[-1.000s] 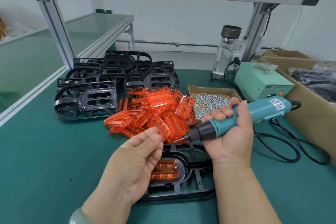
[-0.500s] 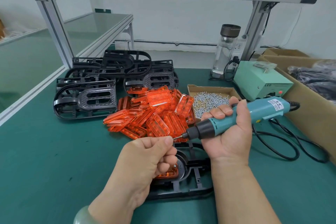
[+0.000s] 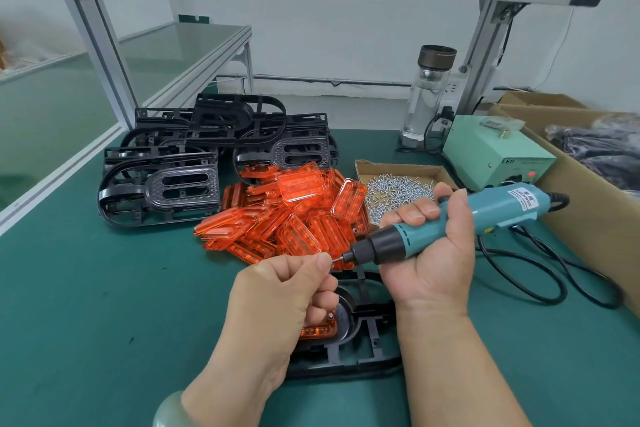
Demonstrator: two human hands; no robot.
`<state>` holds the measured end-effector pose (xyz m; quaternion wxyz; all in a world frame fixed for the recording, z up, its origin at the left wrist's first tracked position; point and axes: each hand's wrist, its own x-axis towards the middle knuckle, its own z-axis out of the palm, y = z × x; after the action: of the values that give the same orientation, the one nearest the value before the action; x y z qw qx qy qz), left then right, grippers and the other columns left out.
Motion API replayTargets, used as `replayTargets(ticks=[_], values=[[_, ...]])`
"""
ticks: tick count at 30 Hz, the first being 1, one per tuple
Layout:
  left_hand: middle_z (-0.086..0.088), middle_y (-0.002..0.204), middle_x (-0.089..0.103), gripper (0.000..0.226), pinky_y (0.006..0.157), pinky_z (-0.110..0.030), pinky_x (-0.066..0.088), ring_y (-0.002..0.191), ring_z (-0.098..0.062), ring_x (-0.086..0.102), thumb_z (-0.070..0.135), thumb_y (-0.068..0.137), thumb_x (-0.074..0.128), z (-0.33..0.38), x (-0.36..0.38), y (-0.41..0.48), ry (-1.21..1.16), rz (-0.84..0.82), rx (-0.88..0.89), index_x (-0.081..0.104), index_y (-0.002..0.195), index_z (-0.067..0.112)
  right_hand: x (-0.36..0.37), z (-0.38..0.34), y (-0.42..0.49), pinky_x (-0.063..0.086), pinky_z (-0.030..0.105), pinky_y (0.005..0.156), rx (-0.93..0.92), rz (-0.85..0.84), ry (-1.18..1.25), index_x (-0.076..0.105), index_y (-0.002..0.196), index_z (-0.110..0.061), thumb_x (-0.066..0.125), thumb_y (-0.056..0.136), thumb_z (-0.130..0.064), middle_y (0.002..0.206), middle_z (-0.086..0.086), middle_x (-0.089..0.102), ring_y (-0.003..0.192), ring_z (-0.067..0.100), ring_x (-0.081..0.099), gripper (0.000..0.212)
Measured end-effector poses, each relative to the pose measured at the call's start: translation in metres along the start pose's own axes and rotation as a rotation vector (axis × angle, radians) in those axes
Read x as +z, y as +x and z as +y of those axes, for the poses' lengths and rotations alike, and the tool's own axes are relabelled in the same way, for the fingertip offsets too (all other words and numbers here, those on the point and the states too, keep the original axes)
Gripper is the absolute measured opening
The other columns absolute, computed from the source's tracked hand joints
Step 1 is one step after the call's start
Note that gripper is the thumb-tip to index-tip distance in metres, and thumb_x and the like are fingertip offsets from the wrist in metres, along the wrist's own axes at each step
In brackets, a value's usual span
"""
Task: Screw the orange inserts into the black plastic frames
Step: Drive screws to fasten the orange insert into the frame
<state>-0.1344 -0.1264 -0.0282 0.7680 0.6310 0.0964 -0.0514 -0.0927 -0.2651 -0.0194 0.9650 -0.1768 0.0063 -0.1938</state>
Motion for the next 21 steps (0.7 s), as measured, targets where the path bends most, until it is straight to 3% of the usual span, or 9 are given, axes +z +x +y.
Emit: replayTargets(ticks=[9,12,15,18,21], values=[[-0.004,0.057,0.067,0.023,0.041,-0.015,0.041,0.045,-0.006,0.056,0.031,0.078,0.071,0.007,-0.005,0.003,0.103,-0.079,0.014,0.072,0.056,0.023,0.001,0.003,-0.003,0.040,0.018,0.056,-0.017,-0.097,0.010,0.052,0.089,-0.024,0.054,0.084,-0.035,0.057,-0.012,0.045,0.048,0.002,0.044,0.012],[-0.005,0.059,0.068,0.013,0.042,-0.015,0.042,0.046,-0.007,0.056,0.037,0.067,0.074,0.007,-0.005,0.001,0.096,-0.098,0.036,0.074,0.061,0.025,0.001,0.003,-0.002,0.040,0.019,0.056,-0.013,-0.096,-0.001,0.052,0.088,-0.024,0.053,0.084,-0.036,0.057,-0.012,0.045,0.048,0.002,0.043,0.013],[-0.005,0.074,0.073,0.040,0.047,-0.015,0.046,0.056,-0.010,0.064,0.048,0.046,0.076,0.008,-0.012,0.002,0.100,-0.148,0.073,0.076,0.077,0.022,0.000,0.000,-0.001,0.041,0.019,0.057,-0.019,-0.070,0.000,0.052,0.087,-0.025,0.053,0.084,-0.038,0.057,-0.012,0.045,0.048,0.003,0.044,0.014],[-0.005,0.083,0.075,0.054,0.051,-0.015,0.048,0.066,-0.013,0.070,0.045,0.045,0.078,0.010,-0.023,0.004,0.142,-0.171,0.078,0.071,0.093,0.020,-0.001,-0.002,0.000,0.041,0.020,0.057,-0.026,-0.043,0.012,0.052,0.086,-0.024,0.054,0.084,-0.038,0.057,-0.012,0.045,0.048,0.003,0.043,0.014],[-0.004,0.078,0.074,0.015,0.050,-0.014,0.047,0.063,-0.012,0.069,0.025,0.068,0.077,0.010,-0.025,0.006,0.194,-0.131,0.082,0.076,0.083,0.023,-0.001,-0.002,0.001,0.041,0.020,0.056,-0.027,-0.035,0.016,0.052,0.086,-0.025,0.055,0.084,-0.037,0.057,-0.012,0.045,0.047,0.003,0.044,0.013]])
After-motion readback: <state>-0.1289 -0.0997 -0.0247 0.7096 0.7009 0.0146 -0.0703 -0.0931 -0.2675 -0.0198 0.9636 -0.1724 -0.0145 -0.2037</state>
